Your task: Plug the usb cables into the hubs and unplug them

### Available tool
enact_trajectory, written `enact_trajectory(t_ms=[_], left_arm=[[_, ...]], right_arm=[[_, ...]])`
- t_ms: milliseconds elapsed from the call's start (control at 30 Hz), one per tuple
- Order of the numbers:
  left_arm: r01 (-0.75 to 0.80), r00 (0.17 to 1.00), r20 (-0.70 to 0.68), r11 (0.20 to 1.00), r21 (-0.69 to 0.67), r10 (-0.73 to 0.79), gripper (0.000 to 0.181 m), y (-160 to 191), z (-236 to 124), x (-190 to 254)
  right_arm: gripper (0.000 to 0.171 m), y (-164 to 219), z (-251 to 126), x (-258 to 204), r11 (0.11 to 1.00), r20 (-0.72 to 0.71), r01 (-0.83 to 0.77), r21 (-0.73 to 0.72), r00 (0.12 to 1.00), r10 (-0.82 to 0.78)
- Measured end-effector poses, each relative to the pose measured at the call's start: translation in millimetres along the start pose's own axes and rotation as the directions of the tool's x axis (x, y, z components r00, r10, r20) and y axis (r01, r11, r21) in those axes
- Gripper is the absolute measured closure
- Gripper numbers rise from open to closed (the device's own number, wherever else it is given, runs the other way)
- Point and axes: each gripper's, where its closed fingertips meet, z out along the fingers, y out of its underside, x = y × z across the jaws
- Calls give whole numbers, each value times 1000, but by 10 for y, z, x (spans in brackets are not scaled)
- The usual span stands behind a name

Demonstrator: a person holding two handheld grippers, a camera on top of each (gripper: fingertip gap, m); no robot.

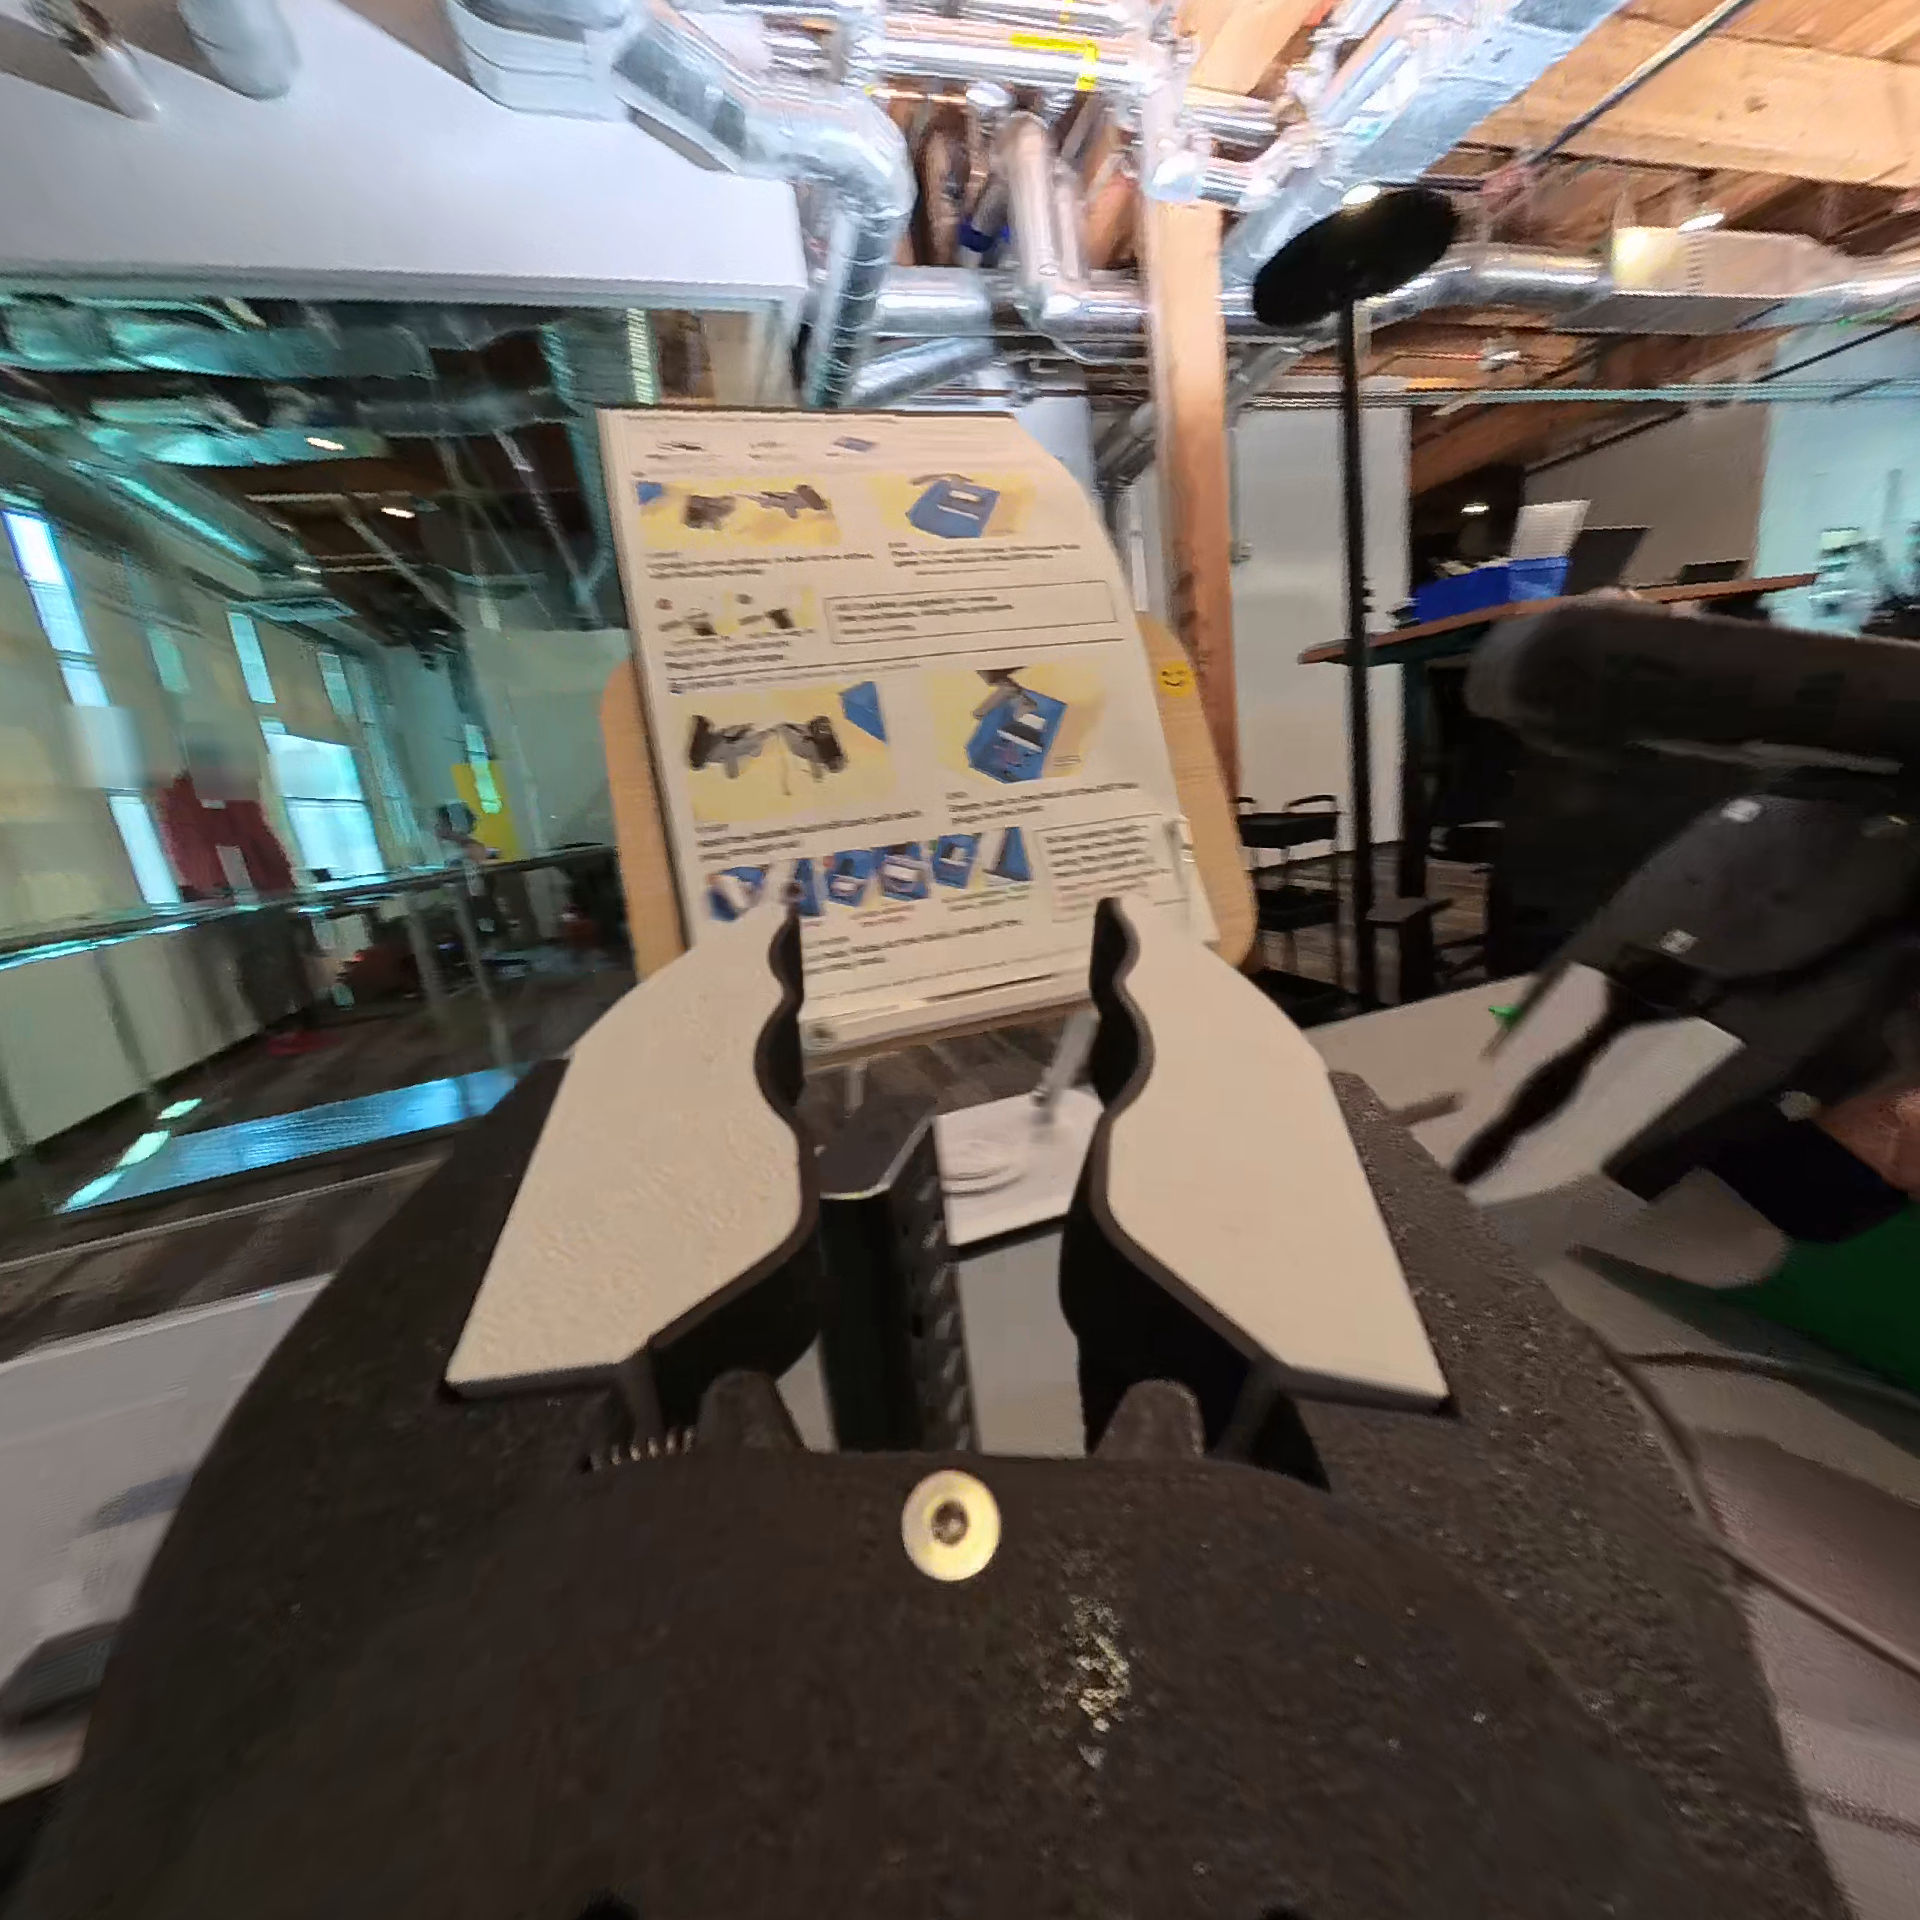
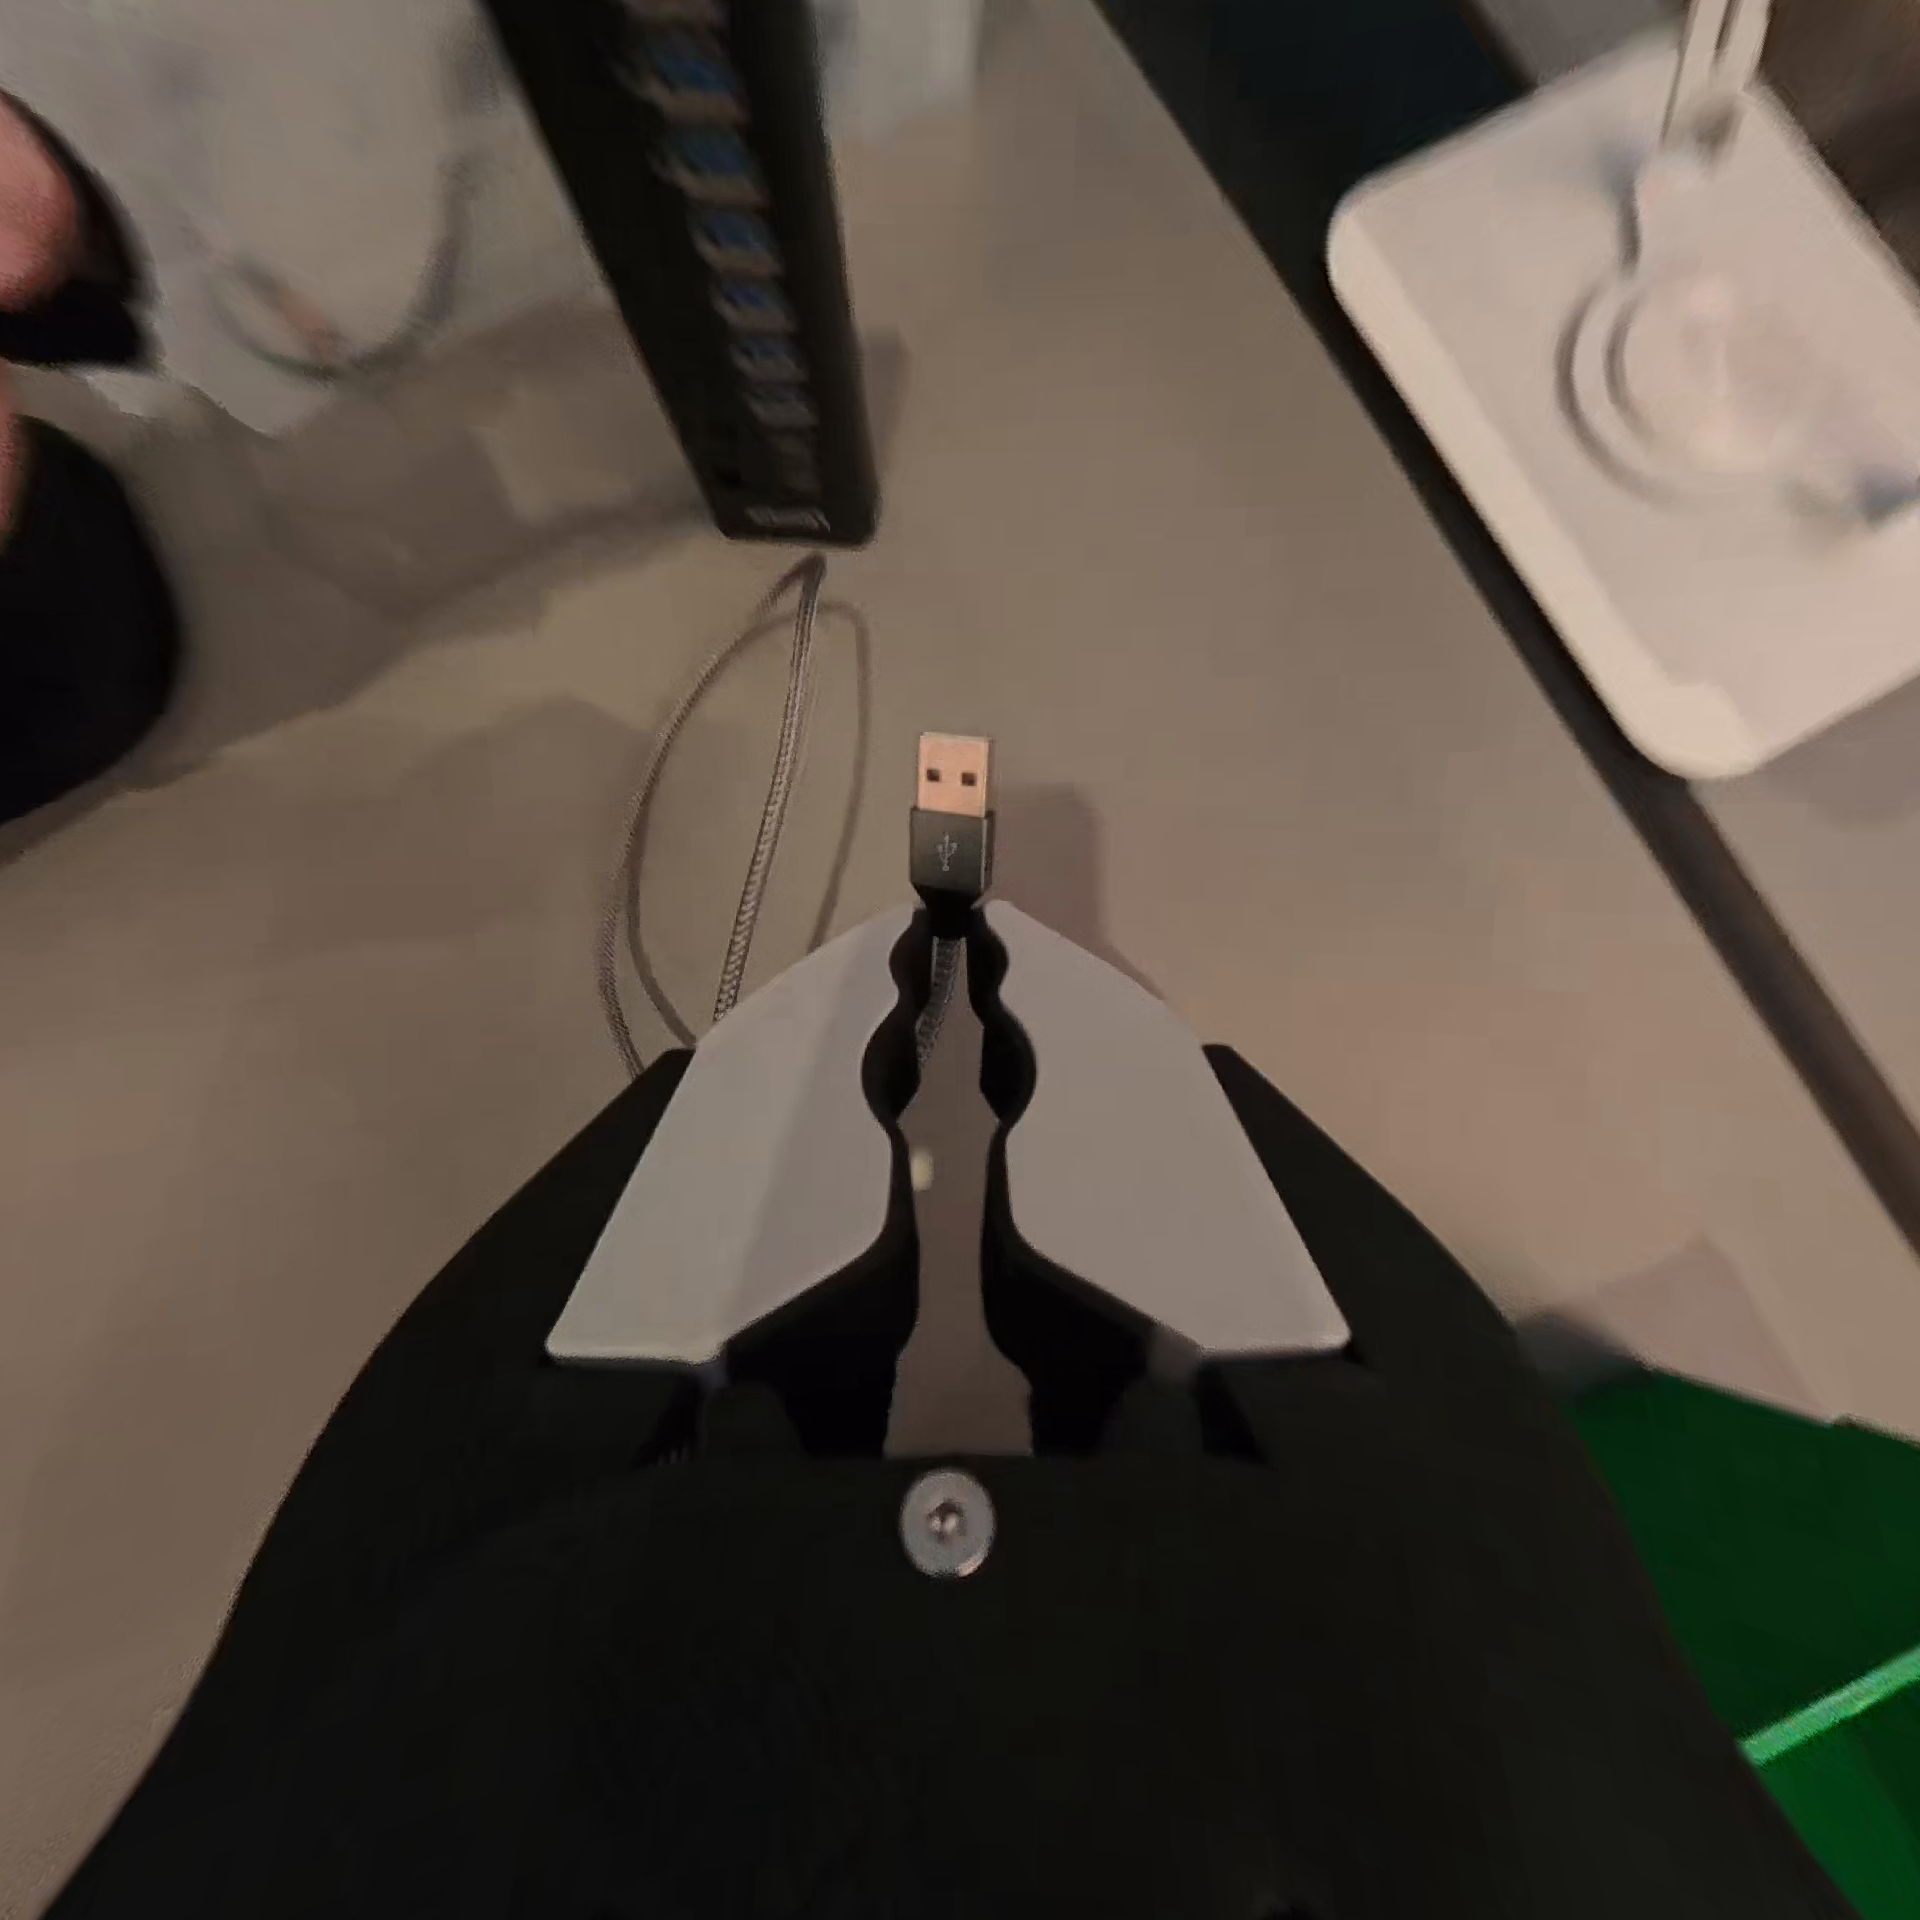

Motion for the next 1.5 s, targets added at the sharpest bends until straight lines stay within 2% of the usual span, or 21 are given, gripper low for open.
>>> enact_trajectory(t_ms=[100,167,300,467,567,667,800,933,1033,1200,1367,1500], left_arm=[[88,965,-246,995,-39,-95,147,16,29,399],[170,900,-390,981,-93,-193,148,21,19,645],[220,867,-418,961,-165,-271,146,147,49,781],[209,775,-528,930,-304,-346,146,339,17,1138],[233,734,-550,908,-347,-399,143,393,3,1257],[224,732,-558,911,-345,-391,144,413,-5,1310],[288,724,-533,894,-344,-438,158,386,2,1312],[360,668,-519,842,-402,-533,161,429,5,1347],[355,691,-498,846,-398,-524,173,459,17,1281],[315,678,-542,863,-396,-496,175,424,-21,1292],[381,633,-562,847,-371,-532,176,279,-42,1230],[511,613,-450,761,-401,-649,176,292,24,1041]], right_arm=[[164,-185,-153,-228,980,85,146,138,984,-159],[164,-247,-264,-324,949,93,236,207,961,-259],[164,-348,-476,-390,885,42,342,315,927,-373],[164,-372,-555,-349,819,-77,465,337,880,-468],[164,-422,-587,-380,756,-141,533,380,841,-522],[164,-455,-630,-430,715,-154,554,426,824,-546],[164,-394,-590,-459,723,-126,563,400,815,-565],[164,-353,-506,-445,730,-136,586,352,804,-579],[164,-344,-472,-470,728,-137,599,333,794,-592],[163,-339,-491,-519,723,-121,590,360,797,-591],[140,-302,-483,-484,805,8,443,394,874,-485],[137,-413,-441,-442,767,-125,511,387,854,-506]])
